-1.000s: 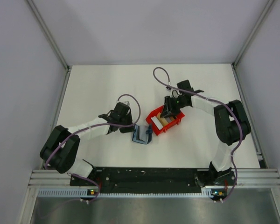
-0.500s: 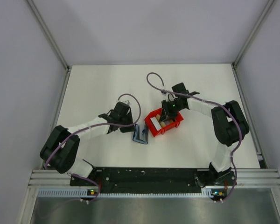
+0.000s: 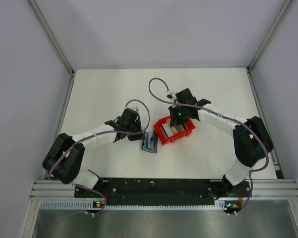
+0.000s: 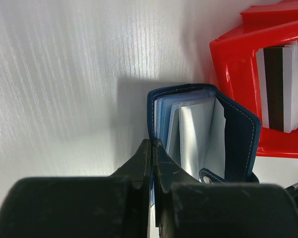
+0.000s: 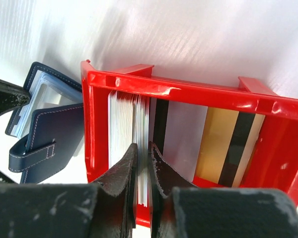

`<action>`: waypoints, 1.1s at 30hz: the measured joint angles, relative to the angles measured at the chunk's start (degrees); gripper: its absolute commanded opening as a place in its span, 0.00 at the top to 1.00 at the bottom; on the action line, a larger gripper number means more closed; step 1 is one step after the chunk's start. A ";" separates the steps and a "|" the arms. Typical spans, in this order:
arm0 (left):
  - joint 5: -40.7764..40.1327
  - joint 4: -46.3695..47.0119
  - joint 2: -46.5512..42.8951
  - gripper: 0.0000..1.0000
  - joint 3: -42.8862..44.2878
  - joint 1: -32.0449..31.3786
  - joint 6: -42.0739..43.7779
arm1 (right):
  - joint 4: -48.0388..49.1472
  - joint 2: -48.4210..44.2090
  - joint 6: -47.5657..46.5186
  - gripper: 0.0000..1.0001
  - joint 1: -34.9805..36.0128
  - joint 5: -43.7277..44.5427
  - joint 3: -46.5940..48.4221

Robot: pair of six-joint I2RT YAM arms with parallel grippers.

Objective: Put the credit cards into the card holder
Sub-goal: Pick up the credit card from the storage box.

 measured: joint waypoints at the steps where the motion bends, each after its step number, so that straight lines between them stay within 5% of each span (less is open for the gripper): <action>1: 0.00 0.00 0.00 1.00 0.02 0.00 0.02 | -0.11 -0.72 0.02 1.00 0.83 1.90 0.00; 8: 0.00 0.00 0.00 1.00 0.09 0.00 0.02 | -0.28 -0.39 0.76 0.94 4.94 10.19 0.00; 13: -0.04 -0.04 0.00 1.00 0.09 0.00 0.02 | 0.87 -0.17 3.08 0.73 7.48 10.14 0.04; 26: -0.04 -0.07 0.00 1.00 0.09 0.00 0.02 | 1.14 1.49 5.51 0.57 8.00 3.80 0.04; 33: -0.07 -0.09 0.00 1.00 0.09 0.02 0.02 | 1.44 3.19 6.47 0.56 8.00 1.31 1.11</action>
